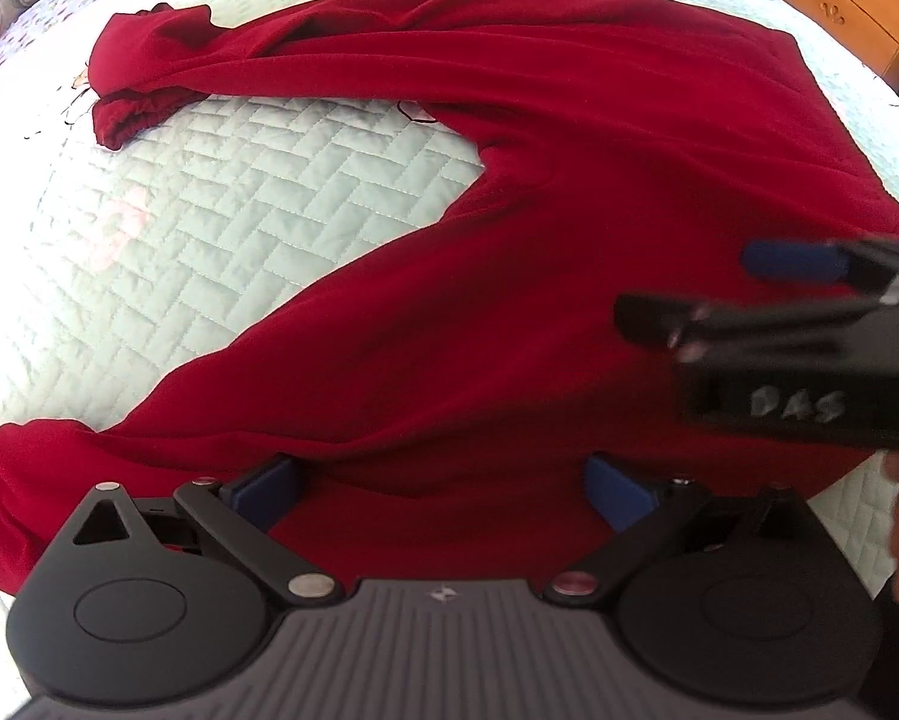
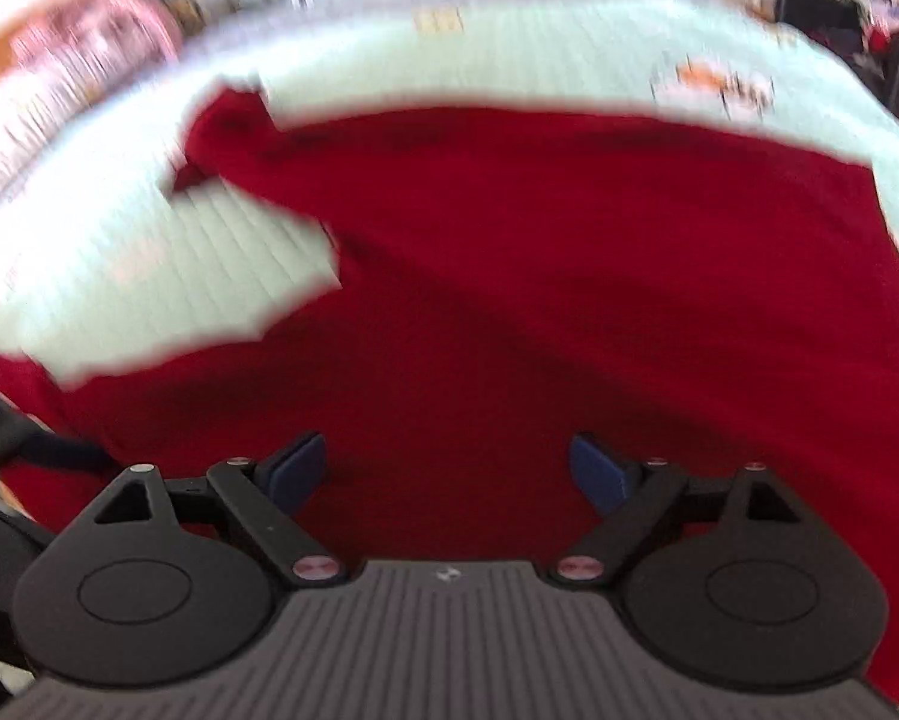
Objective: Fold clothes
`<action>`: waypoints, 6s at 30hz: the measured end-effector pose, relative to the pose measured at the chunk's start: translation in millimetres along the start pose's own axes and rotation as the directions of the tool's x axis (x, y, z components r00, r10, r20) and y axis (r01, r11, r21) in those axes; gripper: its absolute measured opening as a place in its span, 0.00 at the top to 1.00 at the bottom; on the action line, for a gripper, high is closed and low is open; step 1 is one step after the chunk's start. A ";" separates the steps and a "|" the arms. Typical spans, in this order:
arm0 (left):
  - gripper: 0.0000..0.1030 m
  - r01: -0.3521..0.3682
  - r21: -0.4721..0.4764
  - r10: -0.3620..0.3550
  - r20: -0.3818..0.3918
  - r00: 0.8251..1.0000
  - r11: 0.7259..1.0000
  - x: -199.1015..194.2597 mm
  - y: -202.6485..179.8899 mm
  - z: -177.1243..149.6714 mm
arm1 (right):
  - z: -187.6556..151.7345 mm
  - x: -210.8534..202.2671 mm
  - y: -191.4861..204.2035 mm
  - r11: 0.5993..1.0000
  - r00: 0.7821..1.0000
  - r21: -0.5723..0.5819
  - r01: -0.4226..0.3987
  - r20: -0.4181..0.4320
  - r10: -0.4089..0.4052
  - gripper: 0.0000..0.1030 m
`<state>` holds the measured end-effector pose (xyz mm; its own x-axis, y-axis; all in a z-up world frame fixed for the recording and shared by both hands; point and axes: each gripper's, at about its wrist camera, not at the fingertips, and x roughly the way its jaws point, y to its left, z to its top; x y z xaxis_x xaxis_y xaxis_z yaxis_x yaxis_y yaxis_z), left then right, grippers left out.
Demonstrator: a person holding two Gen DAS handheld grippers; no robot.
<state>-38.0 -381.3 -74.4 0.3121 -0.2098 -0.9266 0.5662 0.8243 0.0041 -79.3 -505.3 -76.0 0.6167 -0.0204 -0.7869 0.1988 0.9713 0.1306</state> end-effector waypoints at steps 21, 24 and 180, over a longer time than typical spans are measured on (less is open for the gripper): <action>0.02 0.286 -0.210 -0.301 -0.045 0.952 0.935 0.6 63.7 24.2 | 21.9 3.6 13.1 0.988 0.997 0.129 -0.081 0.029 0.078 0.11; 0.02 0.287 -0.219 -0.304 -0.048 0.951 0.932 -0.1 65.4 24.6 | 21.7 -1.3 10.3 0.990 0.997 0.126 -0.068 0.037 0.064 0.11; 0.96 0.206 -0.870 0.282 0.356 0.891 0.448 -88.7 476.6 -230.8 | -61.4 -6.1 251.9 0.593 0.872 -0.708 -0.385 -0.067 0.485 0.86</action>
<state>28.1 151.6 -77.0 0.7096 -0.1415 -0.6903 -0.3461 0.7834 -0.5163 -79.8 -245.9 -75.3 0.5829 0.4696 -0.6631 -0.6584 0.7512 -0.0468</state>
